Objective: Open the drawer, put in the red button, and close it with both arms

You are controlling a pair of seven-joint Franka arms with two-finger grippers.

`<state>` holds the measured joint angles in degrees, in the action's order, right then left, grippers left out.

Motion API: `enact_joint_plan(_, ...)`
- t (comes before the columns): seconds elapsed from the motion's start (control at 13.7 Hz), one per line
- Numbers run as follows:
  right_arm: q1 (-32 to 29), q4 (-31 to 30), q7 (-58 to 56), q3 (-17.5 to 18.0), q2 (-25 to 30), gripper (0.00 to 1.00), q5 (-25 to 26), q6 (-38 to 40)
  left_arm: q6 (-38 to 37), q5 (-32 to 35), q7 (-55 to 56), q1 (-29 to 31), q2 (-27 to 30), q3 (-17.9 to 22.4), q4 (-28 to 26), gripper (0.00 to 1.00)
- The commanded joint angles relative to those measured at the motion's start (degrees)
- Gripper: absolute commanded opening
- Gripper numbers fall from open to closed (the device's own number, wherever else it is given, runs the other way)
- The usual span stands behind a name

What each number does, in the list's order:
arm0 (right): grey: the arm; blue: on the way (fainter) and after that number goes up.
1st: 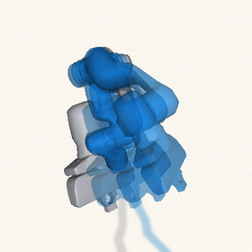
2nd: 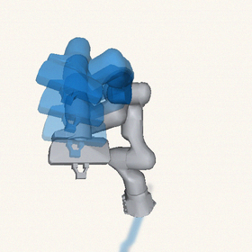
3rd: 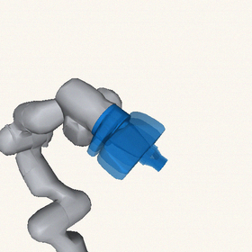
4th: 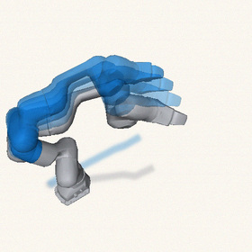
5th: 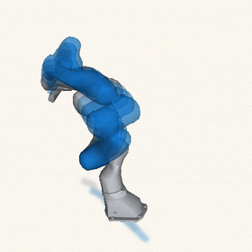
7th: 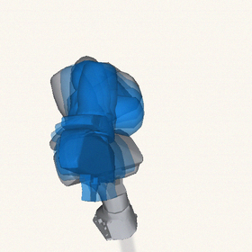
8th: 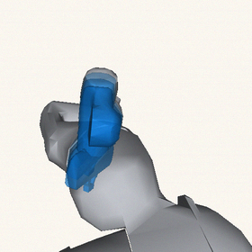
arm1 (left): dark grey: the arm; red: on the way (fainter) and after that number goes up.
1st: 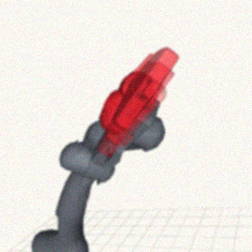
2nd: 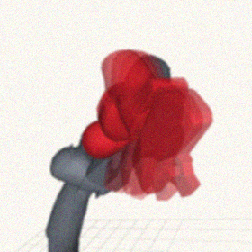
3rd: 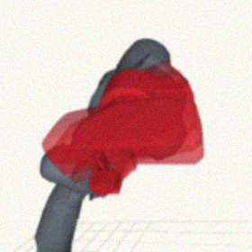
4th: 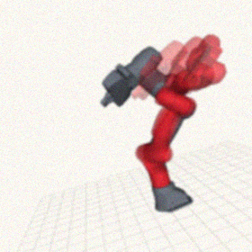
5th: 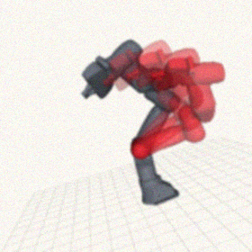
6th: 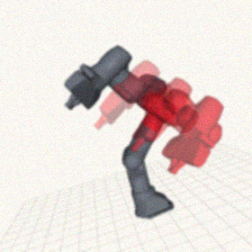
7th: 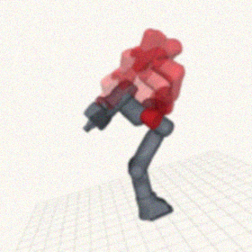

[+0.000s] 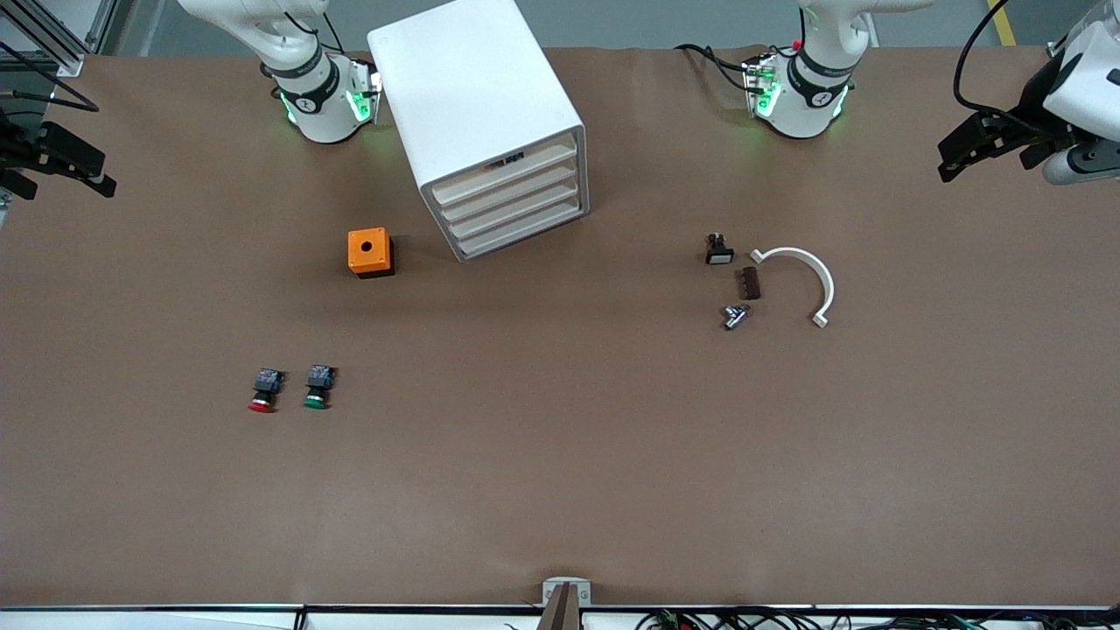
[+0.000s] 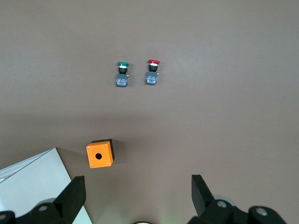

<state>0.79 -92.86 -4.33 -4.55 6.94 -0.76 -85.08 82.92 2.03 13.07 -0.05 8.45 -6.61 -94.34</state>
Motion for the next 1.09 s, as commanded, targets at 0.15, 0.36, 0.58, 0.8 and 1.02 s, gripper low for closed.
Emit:
enact_joint_plan(0.15, 0.6, 0.2, -3.0, -0.2, 0.5, 1.0, -0.1, -1.1, -1.0, 0.4, -0.5, 0.6, -1.0, 0.0, 2.7, 1.0)
enact_joint_plan(0.36, 0.6, 0.2, -3.0, -0.2, 0.5, 1.0, -0.1, -1.1, -1.6, 0.4, -0.4, 0.6, -3.9, 0.1, 5.1, 1.0)
enact_joint_plan(0.58, 0.5, 0.1, -3.0, -0.2, 0.5, 1.0, -0.1, -1.0, -1.4, 0.3, -0.7, 0.0, -6.8, -0.2, 4.5, 1.0)
enact_joint_plan(0.8, 0.5, 0.3, -2.5, -0.3, 0.4, 1.0, -0.2, -0.4, 2.9, 0.3, 0.8, -0.8, -10.0, -1.5, 2.7, 1.0)
enact_joint_plan(1.02, 0.4, 0.7, -2.3, -0.5, -0.4, 1.0, 0.4, -0.5, 12.2, -2.8, 5.7, -0.7, -10.3, -2.4, -3.5, 1.0)
